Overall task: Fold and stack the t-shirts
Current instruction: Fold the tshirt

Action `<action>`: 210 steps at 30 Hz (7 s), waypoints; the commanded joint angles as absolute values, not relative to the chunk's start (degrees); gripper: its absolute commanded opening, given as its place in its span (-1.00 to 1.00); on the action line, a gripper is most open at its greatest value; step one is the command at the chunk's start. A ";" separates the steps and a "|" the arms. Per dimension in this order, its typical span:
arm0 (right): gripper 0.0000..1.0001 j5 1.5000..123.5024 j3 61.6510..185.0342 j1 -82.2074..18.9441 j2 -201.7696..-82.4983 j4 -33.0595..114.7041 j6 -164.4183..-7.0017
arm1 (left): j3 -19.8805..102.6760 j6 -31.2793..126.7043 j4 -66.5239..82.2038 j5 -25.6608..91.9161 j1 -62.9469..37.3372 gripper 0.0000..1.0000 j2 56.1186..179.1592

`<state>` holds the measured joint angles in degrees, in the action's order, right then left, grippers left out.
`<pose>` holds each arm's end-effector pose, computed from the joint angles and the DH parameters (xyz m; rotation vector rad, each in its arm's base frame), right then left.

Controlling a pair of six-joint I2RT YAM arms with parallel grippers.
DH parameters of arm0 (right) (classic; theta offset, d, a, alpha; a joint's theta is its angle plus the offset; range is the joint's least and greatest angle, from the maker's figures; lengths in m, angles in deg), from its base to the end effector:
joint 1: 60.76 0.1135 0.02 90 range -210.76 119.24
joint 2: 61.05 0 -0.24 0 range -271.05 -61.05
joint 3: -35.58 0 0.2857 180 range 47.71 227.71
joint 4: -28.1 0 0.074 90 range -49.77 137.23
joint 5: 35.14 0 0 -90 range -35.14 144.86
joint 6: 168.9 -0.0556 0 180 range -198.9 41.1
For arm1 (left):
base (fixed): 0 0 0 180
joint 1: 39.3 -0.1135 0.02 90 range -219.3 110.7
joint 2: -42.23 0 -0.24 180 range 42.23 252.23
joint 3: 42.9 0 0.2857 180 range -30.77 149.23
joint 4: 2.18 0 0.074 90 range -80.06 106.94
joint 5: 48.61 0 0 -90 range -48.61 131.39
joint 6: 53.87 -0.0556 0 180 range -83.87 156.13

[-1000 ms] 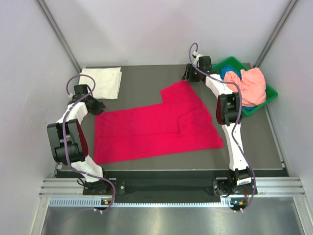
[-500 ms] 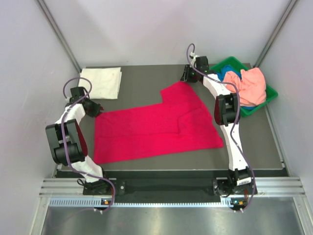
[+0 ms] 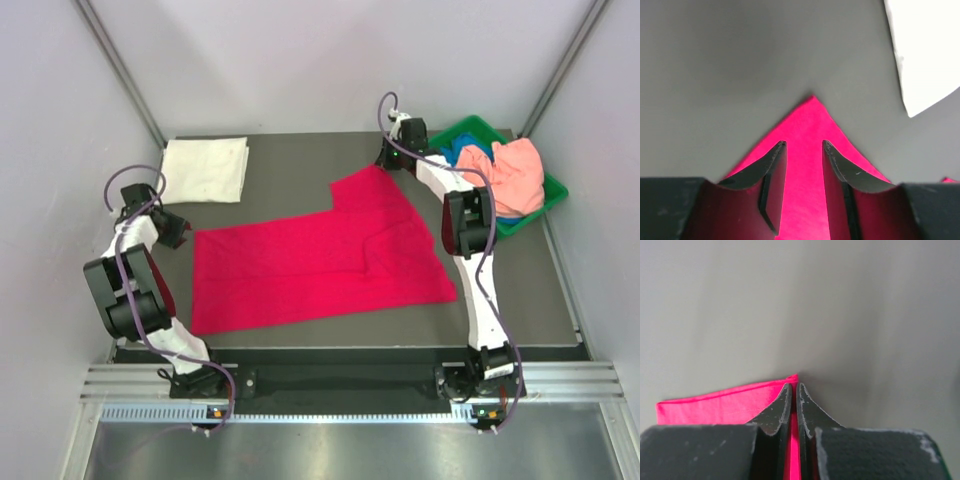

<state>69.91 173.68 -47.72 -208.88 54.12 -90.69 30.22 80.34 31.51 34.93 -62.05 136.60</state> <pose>0.5894 0.1513 0.1184 -0.1741 2.2135 0.5298 0.3518 0.1407 0.1435 -1.3664 2.1483 -0.2909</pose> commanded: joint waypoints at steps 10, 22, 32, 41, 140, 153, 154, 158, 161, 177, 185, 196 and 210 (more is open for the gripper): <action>-1.00 70.95 165.41 -49.16 -195.35 40.67 -89.79 | 41.82 65.67 32.00 29.52 -61.11 -0.24 149.28; -1.00 70.77 162.23 -52.94 -193.51 38.56 -91.20 | 46.83 60.74 32.88 27.94 -58.90 -0.27 155.52; -1.00 72.61 157.31 -52.94 -190.25 32.32 -93.57 | 54.39 57.84 38.15 29.96 -56.01 -1.00 159.30; -1.00 74.37 154.85 -52.59 -186.75 31.09 -94.19 | 54.40 58.98 40.61 35.58 -54.95 -1.00 153.95; -0.50 54.59 88.14 -52.32 -134.00 50.86 -104.38 | 30.14 66.71 41.50 43.41 -53.89 -0.27 139.34; -0.46 50.57 84.80 -51.35 -140.51 45.94 -115.27 | 37.95 68.30 41.93 49.91 -52.84 -0.27 152.08; -0.46 49.68 84.19 -51.27 -140.25 45.85 -116.07 | 38.39 68.30 41.94 50.09 -52.67 -0.28 152.44; -0.48 46.16 80.85 -51.44 -136.13 46.29 -120.20 | 39.80 68.83 40.62 50.35 -51.79 -0.28 154.03; -0.49 43.62 79.79 -50.83 -131.82 48.74 -123.10 | 44.09 68.30 40.53 49.83 -50.64 -0.28 156.48; -0.47 48.62 85.14 -45.57 -126.35 52.36 -117.84 | 51.86 64.70 49.93 61.25 -49.67 -0.21 148.51; -0.49 47.38 93.41 -36.94 -134.17 53.42 -114.32 | 41.49 64.61 51.25 58.10 -50.20 -0.25 138.92; -0.49 53.98 95.16 -36.68 -139.27 48.75 -113.00 | 32.42 62.33 48.44 39.98 -54.86 -0.35 140.49; -0.49 54.68 101.40 -35.72 -149.81 44.62 -111.07 | 30.22 59.42 51.51 51.92 -53.90 -0.18 138.82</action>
